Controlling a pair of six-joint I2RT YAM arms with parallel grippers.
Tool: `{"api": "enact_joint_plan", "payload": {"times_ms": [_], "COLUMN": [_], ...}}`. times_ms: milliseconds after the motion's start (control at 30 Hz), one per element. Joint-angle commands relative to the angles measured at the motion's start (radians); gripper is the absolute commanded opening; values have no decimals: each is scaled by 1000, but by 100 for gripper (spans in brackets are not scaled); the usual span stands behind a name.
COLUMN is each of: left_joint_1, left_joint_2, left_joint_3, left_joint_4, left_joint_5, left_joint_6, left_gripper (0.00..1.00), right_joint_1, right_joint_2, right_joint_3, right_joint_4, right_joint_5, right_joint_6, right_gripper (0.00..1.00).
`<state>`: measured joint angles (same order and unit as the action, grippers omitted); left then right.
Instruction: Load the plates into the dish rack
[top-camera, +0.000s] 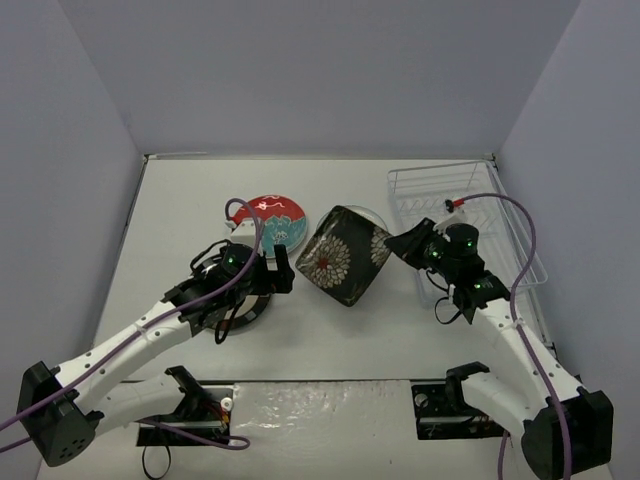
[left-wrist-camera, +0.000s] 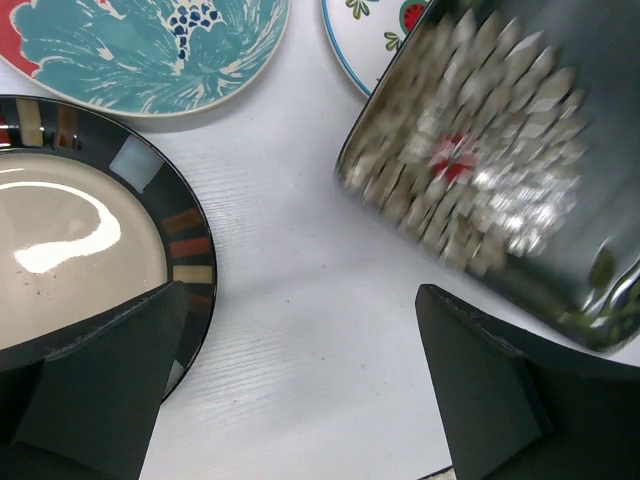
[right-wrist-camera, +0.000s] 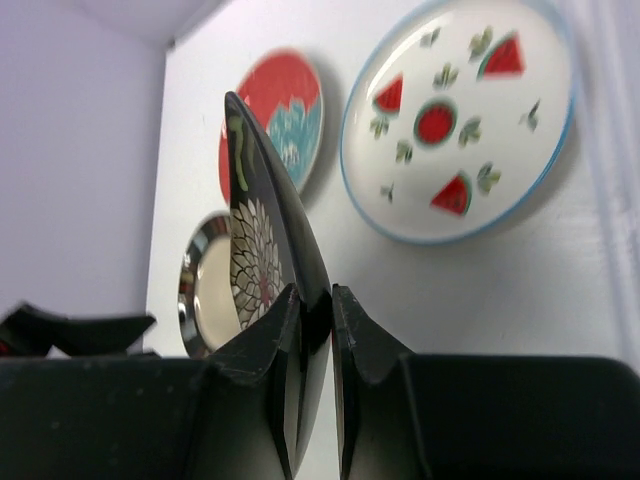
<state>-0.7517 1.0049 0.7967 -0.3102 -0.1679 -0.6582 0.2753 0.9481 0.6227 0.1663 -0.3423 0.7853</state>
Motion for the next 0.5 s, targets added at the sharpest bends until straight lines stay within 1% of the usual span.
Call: {"api": "enact_joint_plan", "payload": {"times_ms": [0,167,233,400,467], "left_joint_1": [2,9,11,29,52], "left_joint_2": [-35,-34,-28,15,52], "left_joint_3": [72,88,89,117,128], "left_joint_4": [23,10,19,61,129], "left_joint_5": [-38,-57,-62,-43,-2], "left_joint_6": [2,8,10,-4,-33], "left_gripper": [97,97,97,97,97], "right_joint_1": [-120,-277,-344,-370,-370], "right_joint_2": [-47,60,97,132,118], "right_joint_3": [175,263,273,282,269], "right_joint_4": [262,319,376,414,417], "right_joint_5": [19,-49,-96,-155,-166], "right_joint_6": [77,104,128,141,147], "right_gripper": [0,0,0,0,0]}}
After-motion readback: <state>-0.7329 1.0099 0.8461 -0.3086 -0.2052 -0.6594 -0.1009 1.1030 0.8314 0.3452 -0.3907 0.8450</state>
